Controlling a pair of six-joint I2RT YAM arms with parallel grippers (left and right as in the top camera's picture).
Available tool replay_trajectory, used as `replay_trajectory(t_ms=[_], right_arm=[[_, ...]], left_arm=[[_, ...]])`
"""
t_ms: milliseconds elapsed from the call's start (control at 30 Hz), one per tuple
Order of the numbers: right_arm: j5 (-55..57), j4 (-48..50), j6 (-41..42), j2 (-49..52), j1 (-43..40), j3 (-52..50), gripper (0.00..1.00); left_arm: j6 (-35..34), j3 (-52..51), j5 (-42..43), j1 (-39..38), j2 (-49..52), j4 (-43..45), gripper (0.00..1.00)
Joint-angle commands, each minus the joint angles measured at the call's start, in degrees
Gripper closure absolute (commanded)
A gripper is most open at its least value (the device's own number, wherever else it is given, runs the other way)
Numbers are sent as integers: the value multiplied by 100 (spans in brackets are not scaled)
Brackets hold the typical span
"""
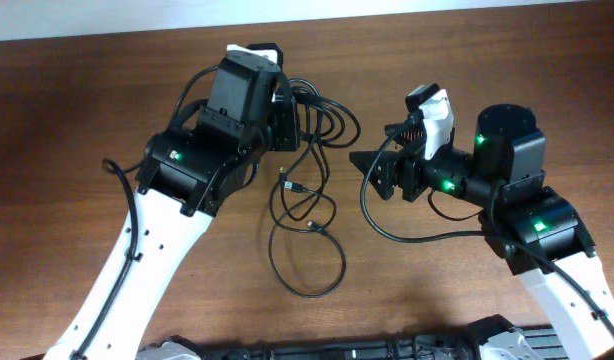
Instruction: Untangle cables
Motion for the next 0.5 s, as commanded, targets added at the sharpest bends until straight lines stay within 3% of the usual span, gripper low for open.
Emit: replay_trajectory(t_ms=[0,200,333,467], right_arm=[[-210,0,-136,-74,-17,68,15],[-254,2,-236,-76,-17,68,15],[-409,24,-238,-76,-17,68,15],[-597,136,-291,-74,-15,68,14]], left_arm=[[778,63,-42,-7,-66,55,100],[2059,63,-44,-7,-66,85,100],[2459,63,-17,-7,-66,101,100],[2940,63,645,-7,-66,240,100]])
